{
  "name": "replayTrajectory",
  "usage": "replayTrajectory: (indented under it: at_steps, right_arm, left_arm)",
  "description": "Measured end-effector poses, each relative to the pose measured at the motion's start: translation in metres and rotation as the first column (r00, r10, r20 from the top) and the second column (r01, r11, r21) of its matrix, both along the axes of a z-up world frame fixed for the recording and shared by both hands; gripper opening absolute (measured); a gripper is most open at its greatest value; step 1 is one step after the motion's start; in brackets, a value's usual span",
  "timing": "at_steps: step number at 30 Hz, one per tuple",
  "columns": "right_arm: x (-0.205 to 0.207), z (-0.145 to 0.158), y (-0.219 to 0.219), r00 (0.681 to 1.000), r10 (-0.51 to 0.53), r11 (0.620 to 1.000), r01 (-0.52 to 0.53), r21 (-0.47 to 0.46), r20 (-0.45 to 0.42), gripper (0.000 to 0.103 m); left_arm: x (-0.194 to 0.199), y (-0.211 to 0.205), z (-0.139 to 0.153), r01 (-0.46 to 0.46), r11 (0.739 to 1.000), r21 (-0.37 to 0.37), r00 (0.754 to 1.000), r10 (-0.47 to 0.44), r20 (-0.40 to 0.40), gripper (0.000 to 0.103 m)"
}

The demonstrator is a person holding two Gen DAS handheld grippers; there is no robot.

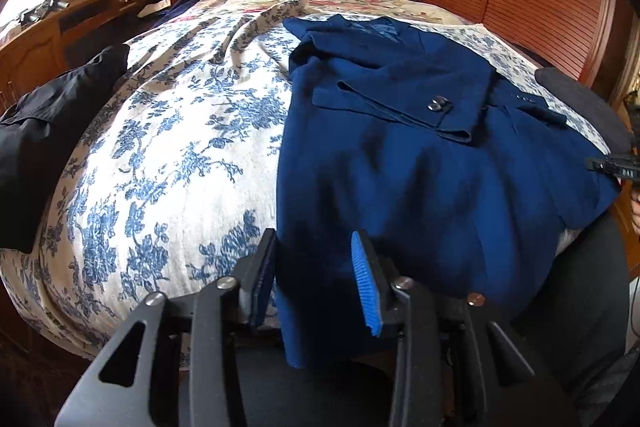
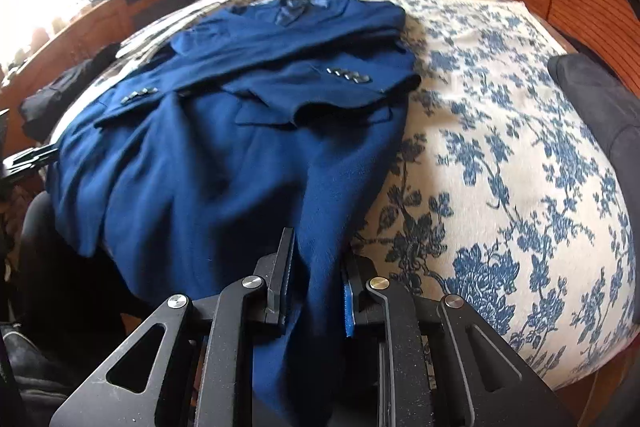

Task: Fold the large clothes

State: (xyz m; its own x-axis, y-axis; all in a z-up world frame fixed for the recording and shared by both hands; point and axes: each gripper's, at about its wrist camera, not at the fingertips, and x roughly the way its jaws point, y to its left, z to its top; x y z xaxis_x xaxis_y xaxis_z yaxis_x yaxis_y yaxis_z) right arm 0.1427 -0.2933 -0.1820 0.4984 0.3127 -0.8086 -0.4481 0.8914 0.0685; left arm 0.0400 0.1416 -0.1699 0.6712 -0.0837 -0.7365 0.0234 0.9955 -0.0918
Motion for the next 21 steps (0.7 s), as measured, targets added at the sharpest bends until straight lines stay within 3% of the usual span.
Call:
replayTrajectory:
  at_steps: [5,9,13,15,17,21]
  right_arm:
    - [0.002,-0.002,0.000,1.000,-0.010,1.000,0.010,0.002,-0.008,0.017]
    - [0.002,-0.003,0.002,1.000,-0.007,1.000,0.007,-0.012,-0.009,0.017]
    - [0.001,-0.001,0.003,1.000,0.001,1.000,-0.002,-0.026,-0.004,0.016]
    - [0.000,0.004,0.006,1.000,0.014,1.000,-0.013,-0.026,0.009,0.008]
    - [-0.002,0.013,0.008,0.999,0.026,0.999,-0.025,-0.028,0.042,0.006]
    - [0.002,0.056,0.015,0.990,0.036,0.998,-0.042,0.036,0.133,0.005]
  left_arm:
    - [-0.004,0.008,-0.003,-0.002,0.999,-0.042,1.000,0.002,-0.008,0.031]
    - [-0.006,0.009,-0.002,0.000,0.999,-0.044,1.000,-0.001,-0.011,0.008]
    - [-0.009,0.002,0.012,0.019,0.999,-0.039,1.000,-0.019,0.014,0.001]
    - [-0.009,-0.001,0.027,0.009,1.000,-0.021,0.999,-0.008,0.050,0.000]
    - [-0.005,-0.007,0.054,-0.030,0.998,0.057,0.995,0.024,0.101,0.000]
    - [0.004,-0.012,0.111,0.008,0.999,0.043,0.978,-0.017,0.210,0.000]
